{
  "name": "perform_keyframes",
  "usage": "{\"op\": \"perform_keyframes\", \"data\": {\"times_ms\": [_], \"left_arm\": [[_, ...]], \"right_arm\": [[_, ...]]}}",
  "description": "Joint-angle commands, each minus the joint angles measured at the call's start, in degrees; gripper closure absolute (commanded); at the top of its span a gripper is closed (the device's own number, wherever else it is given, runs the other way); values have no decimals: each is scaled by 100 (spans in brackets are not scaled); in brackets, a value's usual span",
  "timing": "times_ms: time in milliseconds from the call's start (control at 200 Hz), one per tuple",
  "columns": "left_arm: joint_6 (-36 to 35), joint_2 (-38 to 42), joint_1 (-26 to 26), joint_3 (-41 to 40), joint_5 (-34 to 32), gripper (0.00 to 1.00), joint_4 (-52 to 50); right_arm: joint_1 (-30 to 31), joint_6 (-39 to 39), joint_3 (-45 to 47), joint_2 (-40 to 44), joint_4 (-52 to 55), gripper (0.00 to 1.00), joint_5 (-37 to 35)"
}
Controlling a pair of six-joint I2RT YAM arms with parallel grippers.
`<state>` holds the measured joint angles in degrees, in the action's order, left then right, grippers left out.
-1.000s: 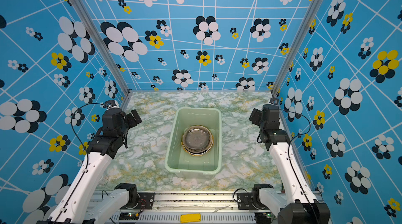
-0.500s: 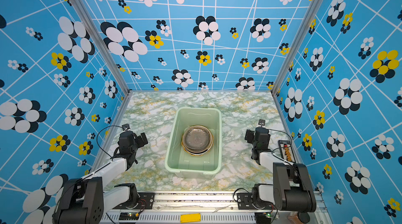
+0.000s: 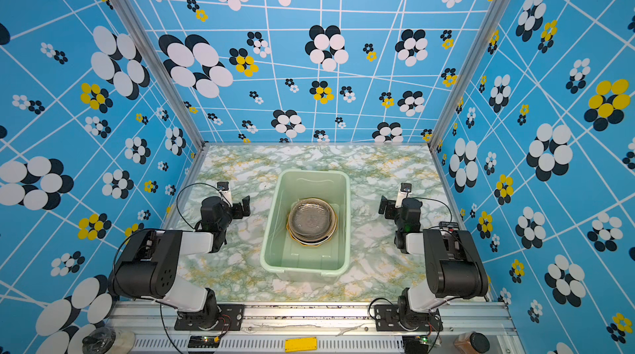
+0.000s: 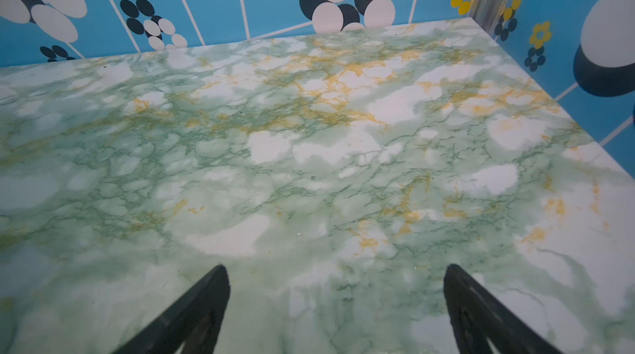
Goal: Place the plates into the plastic bin on the countertop
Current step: Reset both arms
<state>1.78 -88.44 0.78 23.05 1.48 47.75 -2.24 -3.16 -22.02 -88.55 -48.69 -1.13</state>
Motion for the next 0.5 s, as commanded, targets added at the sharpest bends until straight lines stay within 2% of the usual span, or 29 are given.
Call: {"op": "perform_keyframes", "data": {"times_ms": [0,495], "left_arm": [[-143,-27,-1,-22,-85,1,294],[-178,-6,43,-90,-131,1,384]], "right_arm": [[56,72,-57,18,-141,1,-15],[101,105,-68,33,-128,1,-98]]}}
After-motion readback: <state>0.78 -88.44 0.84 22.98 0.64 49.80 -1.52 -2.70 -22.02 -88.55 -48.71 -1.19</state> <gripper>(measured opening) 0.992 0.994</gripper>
